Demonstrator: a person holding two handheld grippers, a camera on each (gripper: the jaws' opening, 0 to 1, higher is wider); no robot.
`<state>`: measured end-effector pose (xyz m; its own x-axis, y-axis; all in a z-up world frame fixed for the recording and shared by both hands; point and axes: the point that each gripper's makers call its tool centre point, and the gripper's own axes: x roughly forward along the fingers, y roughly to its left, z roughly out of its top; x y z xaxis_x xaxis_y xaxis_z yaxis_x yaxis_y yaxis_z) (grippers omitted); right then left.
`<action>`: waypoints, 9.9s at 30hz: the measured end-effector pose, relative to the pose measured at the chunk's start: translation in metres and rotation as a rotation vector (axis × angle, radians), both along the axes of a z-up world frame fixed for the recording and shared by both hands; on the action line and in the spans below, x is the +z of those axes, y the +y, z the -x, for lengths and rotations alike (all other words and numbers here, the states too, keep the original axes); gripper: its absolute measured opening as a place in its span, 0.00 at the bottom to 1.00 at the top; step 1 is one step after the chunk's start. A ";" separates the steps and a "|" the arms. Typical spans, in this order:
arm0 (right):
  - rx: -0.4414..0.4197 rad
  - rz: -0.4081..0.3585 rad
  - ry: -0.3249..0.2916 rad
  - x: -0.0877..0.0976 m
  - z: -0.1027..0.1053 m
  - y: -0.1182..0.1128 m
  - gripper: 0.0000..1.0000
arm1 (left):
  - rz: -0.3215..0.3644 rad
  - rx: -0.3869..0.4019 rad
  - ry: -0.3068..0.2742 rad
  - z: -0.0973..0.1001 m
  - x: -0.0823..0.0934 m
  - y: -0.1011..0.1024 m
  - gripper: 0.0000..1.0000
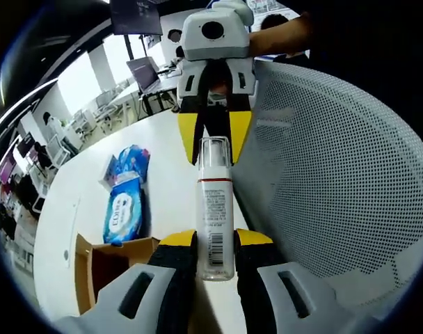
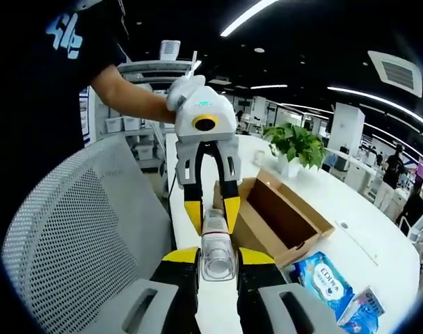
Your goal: Operate the shoe box by opening the lid, removing the specified soft item, and placing it in the target area until the item is outside and the box remains undamaged.
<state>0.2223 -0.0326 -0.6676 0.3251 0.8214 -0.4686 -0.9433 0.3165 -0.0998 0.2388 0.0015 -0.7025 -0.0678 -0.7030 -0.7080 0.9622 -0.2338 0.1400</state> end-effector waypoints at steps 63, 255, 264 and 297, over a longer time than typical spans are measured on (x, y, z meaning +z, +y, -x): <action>-0.013 0.154 -0.044 0.015 -0.042 -0.036 0.14 | 0.100 0.392 0.115 -0.034 0.004 0.036 0.49; 0.228 1.013 0.149 -0.092 -0.320 -0.095 0.16 | 0.411 1.171 -0.010 -0.010 0.042 0.143 1.00; 0.213 0.999 0.146 -0.088 -0.323 -0.093 0.19 | 0.410 1.178 -0.007 -0.011 0.042 0.143 0.99; 0.121 0.922 0.149 -0.081 -0.333 -0.086 0.24 | 0.378 1.268 0.007 -0.015 0.035 0.158 0.95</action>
